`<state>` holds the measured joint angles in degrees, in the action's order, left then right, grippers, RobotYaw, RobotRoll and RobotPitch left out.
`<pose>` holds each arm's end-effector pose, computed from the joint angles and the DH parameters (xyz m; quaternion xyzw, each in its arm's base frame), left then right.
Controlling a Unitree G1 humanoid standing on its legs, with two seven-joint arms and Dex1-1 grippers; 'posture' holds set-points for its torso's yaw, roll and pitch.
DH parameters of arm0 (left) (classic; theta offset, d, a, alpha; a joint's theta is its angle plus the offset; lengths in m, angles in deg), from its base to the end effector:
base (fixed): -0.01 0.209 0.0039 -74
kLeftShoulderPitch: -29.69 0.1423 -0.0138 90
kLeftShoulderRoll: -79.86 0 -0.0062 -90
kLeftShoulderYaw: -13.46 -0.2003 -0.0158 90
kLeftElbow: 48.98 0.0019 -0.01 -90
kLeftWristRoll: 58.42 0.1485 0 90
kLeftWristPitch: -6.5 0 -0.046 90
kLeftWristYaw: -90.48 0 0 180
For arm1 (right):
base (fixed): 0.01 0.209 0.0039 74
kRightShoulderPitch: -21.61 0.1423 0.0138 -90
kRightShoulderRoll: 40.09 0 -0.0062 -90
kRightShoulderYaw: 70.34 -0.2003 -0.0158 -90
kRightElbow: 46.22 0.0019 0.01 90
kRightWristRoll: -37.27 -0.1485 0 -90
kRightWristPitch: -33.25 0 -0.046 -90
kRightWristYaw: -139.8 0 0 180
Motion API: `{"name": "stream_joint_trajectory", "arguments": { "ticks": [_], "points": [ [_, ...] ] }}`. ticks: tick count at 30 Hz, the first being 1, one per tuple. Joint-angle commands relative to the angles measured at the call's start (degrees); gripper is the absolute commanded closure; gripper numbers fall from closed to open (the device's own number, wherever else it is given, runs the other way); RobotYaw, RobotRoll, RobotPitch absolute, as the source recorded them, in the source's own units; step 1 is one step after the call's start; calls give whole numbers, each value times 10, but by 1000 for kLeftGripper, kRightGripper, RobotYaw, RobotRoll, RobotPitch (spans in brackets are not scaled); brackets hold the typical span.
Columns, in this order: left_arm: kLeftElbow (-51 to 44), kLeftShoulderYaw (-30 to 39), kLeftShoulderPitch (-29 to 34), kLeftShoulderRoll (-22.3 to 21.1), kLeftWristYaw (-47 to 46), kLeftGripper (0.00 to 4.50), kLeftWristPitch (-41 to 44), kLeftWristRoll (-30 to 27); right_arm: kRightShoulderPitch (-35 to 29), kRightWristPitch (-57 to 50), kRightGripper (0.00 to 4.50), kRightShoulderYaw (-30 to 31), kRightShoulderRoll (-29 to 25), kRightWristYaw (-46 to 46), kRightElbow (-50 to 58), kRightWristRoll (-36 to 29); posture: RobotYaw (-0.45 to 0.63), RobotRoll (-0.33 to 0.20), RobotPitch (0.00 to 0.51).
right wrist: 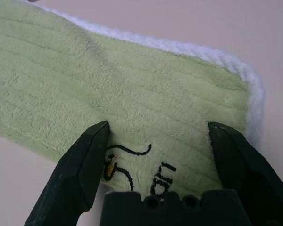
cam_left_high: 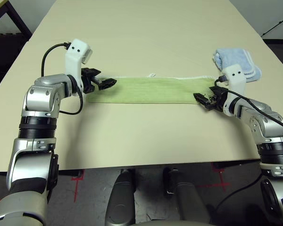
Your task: Fold the towel and set it aside.
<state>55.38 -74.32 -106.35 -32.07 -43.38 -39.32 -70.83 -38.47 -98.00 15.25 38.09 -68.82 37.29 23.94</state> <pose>0.3281 0.2632 0.2215 0.1099 0.1374 -0.2839 0.9426 0.3036 -0.2398 0.1388 -0.0591 0.1588 0.1935 0.9664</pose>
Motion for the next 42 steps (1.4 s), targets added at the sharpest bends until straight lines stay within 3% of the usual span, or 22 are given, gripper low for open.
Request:
{"name": "stream_joint_trajectory", "arguments": {
  "ticks": [1,8,14,20,29,37,42],
  "points": [
    [-16,20,14,8,7,0,-1,-28,-15,-11,20,-7,5,8,-15,-2,139,0,193],
    [-69,75,41,17,53,0,-45,-111,15,-5,20,-52,-8,-14,31,-48,128,0,195],
    [-121,97,77,3,142,0,-78,-183,-12,-28,20,-74,-50,-60,104,-98,129,0,191],
    [-141,77,120,-29,236,0,-141,-193,-85,-32,20,-101,-79,-97,168,-139,126,0,187],
    [-74,67,174,-33,279,0,-321,-135,-175,-46,20,-144,-83,-87,243,-183,120,0,188],
    [-50,83,194,-26,288,0,-372,-156,-224,-81,20,-188,-97,-75,261,-227,122,0,191],
    [-54,86,207,-34,290,0,-371,-159,-247,-123,20,-232,-78,-31,237,-254,126,0,193]
  ]
}}
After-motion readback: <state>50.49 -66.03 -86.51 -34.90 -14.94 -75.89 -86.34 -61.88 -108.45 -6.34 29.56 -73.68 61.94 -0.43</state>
